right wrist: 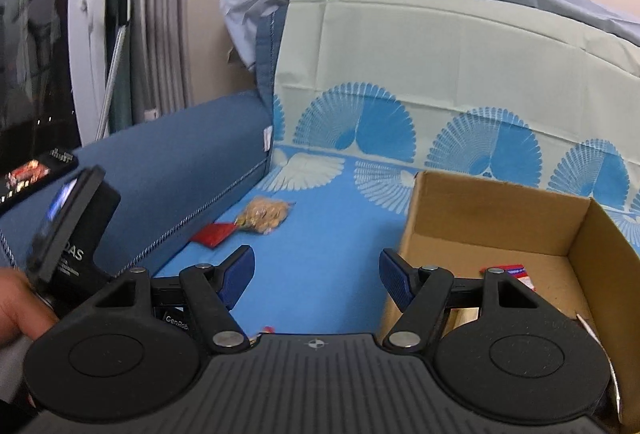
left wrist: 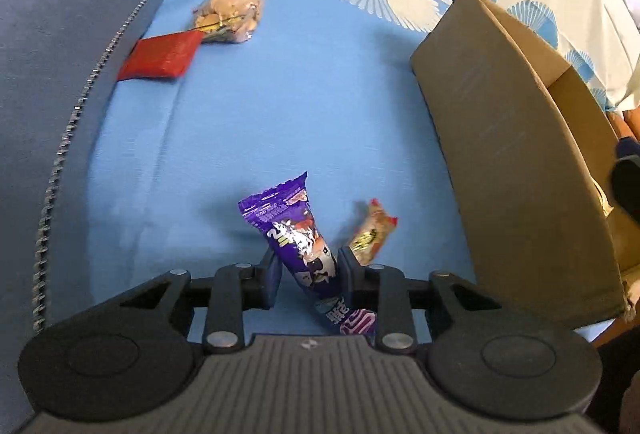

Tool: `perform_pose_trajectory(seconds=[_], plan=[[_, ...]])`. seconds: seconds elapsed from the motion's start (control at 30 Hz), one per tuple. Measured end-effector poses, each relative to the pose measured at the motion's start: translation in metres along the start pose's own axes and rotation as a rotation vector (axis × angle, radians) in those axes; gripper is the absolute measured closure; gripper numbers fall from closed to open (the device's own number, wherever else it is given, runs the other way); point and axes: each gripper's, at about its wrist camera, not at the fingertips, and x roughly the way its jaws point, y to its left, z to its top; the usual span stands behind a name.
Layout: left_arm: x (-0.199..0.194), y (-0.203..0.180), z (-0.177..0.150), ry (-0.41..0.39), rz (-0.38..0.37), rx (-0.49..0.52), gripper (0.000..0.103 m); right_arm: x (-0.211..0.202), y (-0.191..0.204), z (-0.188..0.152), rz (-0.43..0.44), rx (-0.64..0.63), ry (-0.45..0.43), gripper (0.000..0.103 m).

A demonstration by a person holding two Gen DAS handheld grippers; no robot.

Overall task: Organize snacks
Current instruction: 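Grasp the purple chocolate bar with the left tool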

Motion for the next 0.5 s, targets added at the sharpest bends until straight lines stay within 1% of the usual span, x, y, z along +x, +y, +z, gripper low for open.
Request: perform_pose_trajectory(seconds=[0.07, 0.1, 0.17, 0.27, 0.3, 0.33, 0.37, 0.4, 0.43, 0.5], plan=[[-0.008, 0.003, -0.003, -0.001, 0.004, 0.006, 0.079, 0.002, 0.006, -0.003, 0.005, -0.009, 0.015, 0.032], [-0.007, 0.003, 0.002, -0.001, 0.007, 0.012, 0.085, 0.004, 0.01, -0.004, 0.01, -0.013, 0.025, 0.032], [-0.006, 0.004, 0.009, 0.008, 0.034, 0.026, 0.086, 0.007, 0.017, -0.008, 0.018, -0.027, 0.04, 0.032], [-0.014, 0.014, 0.018, 0.01, 0.11, 0.088, 0.085, 0.012, 0.032, -0.014, 0.031, -0.065, 0.06, 0.032], [-0.014, 0.02, 0.019, 0.011, 0.133, 0.098, 0.084, 0.014, 0.038, -0.016, 0.037, -0.079, 0.069, 0.032], [-0.015, 0.027, 0.02, 0.009, 0.15, 0.091, 0.078, 0.016, 0.043, -0.019, 0.045, -0.091, 0.075, 0.032], [-0.016, 0.035, 0.019, 0.011, 0.139, 0.053, 0.072, 0.019, 0.049, -0.021, 0.054, -0.101, 0.08, 0.032], [-0.018, 0.044, 0.02, 0.007, 0.115, 0.007, 0.059, 0.023, 0.055, -0.024, 0.064, -0.109, 0.093, 0.032], [-0.021, 0.051, 0.019, -0.01, 0.095, -0.032, 0.058, 0.026, 0.059, -0.026, 0.072, -0.105, 0.109, 0.034], [-0.028, 0.056, 0.017, -0.042, 0.08, -0.074, 0.058, 0.037, 0.065, -0.032, 0.098, -0.059, 0.161, 0.035]])
